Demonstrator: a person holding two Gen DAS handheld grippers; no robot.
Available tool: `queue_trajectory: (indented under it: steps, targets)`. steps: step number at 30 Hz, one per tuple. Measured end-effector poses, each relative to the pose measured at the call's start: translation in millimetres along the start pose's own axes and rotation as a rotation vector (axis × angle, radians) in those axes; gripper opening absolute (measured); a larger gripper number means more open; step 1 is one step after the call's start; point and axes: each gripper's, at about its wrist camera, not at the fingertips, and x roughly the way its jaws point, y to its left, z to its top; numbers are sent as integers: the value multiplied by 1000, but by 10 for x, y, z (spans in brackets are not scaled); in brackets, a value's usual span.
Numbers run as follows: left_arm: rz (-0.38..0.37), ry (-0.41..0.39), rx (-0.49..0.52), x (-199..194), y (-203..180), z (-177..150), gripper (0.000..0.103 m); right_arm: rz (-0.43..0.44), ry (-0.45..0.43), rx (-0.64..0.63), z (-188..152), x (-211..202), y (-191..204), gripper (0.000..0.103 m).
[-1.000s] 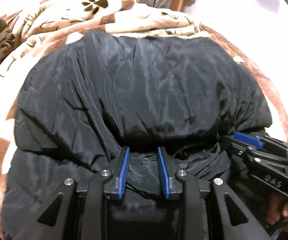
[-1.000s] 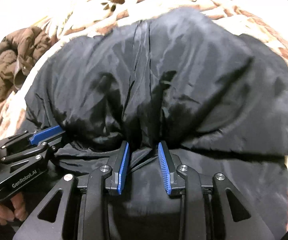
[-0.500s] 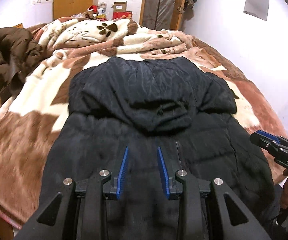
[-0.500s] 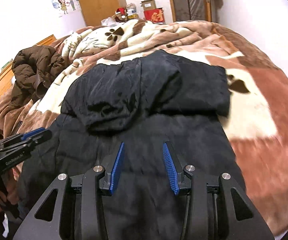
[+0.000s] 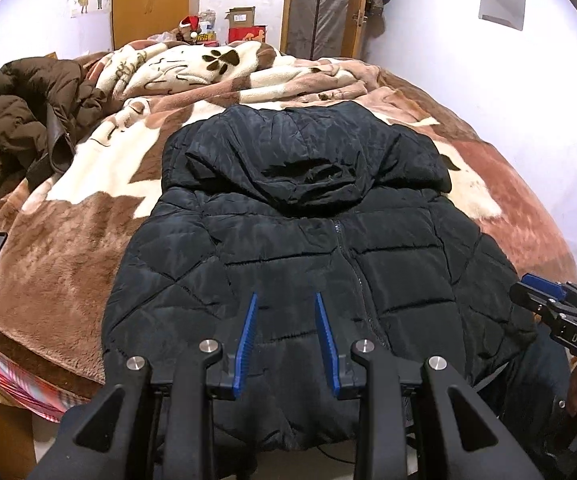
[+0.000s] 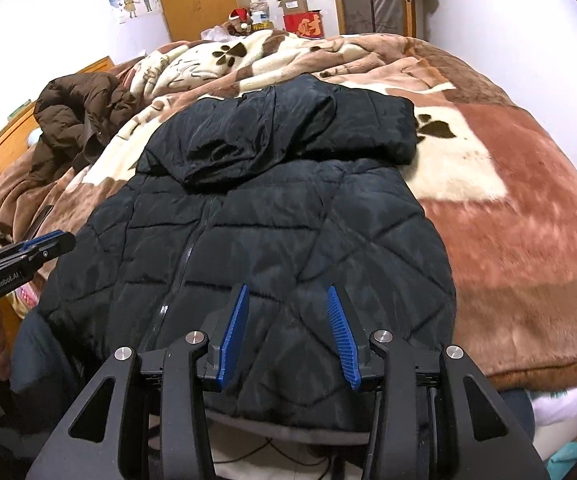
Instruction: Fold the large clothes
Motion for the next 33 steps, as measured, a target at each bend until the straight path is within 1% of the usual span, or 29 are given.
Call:
queue_trajectory:
  steps: [10,14,18,20,22,23,24,33]
  targets:
    - [40,3,3,-27,8,-57,31,-27,-15,8,-54,-63,-76,45]
    - [32,14,-9,-1,75,-80,31,-49,-9,2,-48,-59,-94,45]
    - [44,29,-25,49,143,-79,31,-66,0,7,-43,-32,-136,45]
    - [53,35,-33,73,182,-81,31,-71,4,10,-43,-12,-159,48]
    - [64,41,-41,104,240,-81,35,-70,16,18,-43,22,-196,60]
    - [69,43,-47,118,277,-82,42,-70,19,24,-41,40,-219,60]
    - [78,43,-53,133,310,-83,46,-73,24,29,-45,61,-245,60]
    - [138,68,-99,336,700,-66,59,-104,83,71,-99,267,-482,61]
